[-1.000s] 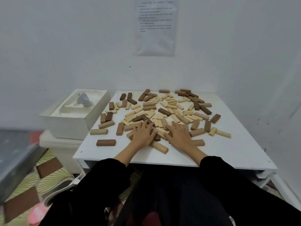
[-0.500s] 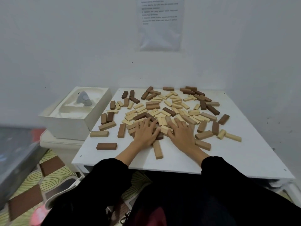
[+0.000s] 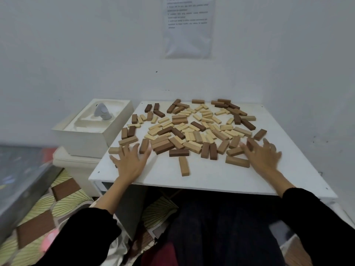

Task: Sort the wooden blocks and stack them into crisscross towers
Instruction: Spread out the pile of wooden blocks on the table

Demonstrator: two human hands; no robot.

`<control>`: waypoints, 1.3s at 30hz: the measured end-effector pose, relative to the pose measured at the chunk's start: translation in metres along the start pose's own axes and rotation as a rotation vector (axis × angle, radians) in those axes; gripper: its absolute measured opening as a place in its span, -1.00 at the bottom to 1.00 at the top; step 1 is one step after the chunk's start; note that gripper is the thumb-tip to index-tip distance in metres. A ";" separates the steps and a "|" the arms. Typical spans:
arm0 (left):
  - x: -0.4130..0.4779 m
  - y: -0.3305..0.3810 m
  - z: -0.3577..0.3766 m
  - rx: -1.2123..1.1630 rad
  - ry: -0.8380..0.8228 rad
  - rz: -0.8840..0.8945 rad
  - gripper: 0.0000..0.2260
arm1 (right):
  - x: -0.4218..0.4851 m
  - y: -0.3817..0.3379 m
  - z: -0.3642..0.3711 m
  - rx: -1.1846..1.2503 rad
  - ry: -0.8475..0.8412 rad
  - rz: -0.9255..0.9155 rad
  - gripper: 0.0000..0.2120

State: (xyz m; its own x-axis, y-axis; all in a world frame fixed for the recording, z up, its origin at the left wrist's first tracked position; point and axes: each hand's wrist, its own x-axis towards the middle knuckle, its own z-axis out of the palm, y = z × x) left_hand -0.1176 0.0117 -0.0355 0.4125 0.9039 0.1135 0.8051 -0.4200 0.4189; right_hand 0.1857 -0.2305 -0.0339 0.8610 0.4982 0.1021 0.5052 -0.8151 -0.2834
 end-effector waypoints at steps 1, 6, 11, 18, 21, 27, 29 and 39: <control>-0.005 0.001 0.002 -0.021 -0.004 0.045 -0.39 | -0.001 0.006 0.000 -0.004 -0.015 -0.014 -0.26; -0.023 0.031 0.012 -0.057 -0.093 0.218 -0.06 | -0.012 -0.003 0.005 0.088 -0.029 -0.126 -0.27; -0.038 0.065 0.029 0.099 -0.189 0.318 0.03 | -0.026 -0.029 0.017 -0.027 -0.148 -0.219 -0.08; -0.006 0.087 0.048 0.173 -0.161 0.314 -0.04 | -0.009 -0.055 0.022 -0.078 -0.137 -0.194 -0.16; 0.009 0.096 0.056 0.195 -0.126 0.306 -0.07 | 0.004 -0.060 0.026 -0.047 -0.133 -0.190 -0.16; 0.047 0.113 0.069 0.200 -0.098 0.271 -0.08 | 0.036 -0.071 0.033 -0.050 -0.125 -0.172 -0.17; 0.061 0.119 0.075 0.213 -0.096 0.265 -0.10 | 0.047 -0.074 0.036 -0.052 -0.121 -0.171 -0.16; 0.105 0.138 0.084 0.255 -0.127 0.245 -0.29 | 0.094 -0.087 0.045 -0.055 -0.128 -0.170 -0.15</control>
State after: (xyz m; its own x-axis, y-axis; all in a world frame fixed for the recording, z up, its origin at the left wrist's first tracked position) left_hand 0.0730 0.0418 -0.0414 0.6426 0.7636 0.0630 0.7498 -0.6436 0.1535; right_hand 0.2202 -0.0990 -0.0427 0.7506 0.6604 0.0206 0.6478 -0.7294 -0.2196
